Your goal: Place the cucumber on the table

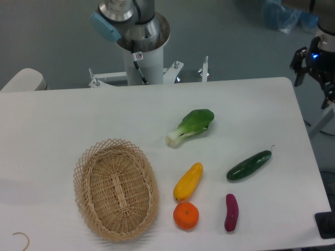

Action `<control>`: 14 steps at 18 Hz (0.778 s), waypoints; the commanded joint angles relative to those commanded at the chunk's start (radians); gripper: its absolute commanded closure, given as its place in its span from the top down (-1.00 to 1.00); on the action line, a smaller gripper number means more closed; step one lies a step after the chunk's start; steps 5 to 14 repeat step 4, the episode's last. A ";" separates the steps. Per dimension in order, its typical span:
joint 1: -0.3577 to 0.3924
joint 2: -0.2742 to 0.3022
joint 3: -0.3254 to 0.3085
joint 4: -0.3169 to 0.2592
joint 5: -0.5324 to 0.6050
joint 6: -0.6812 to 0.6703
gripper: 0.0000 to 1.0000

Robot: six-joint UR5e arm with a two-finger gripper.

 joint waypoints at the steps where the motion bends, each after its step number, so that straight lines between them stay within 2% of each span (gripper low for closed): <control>1: -0.003 0.000 0.002 0.000 -0.011 -0.008 1.00; 14: -0.008 -0.003 0.000 0.000 -0.026 -0.014 1.00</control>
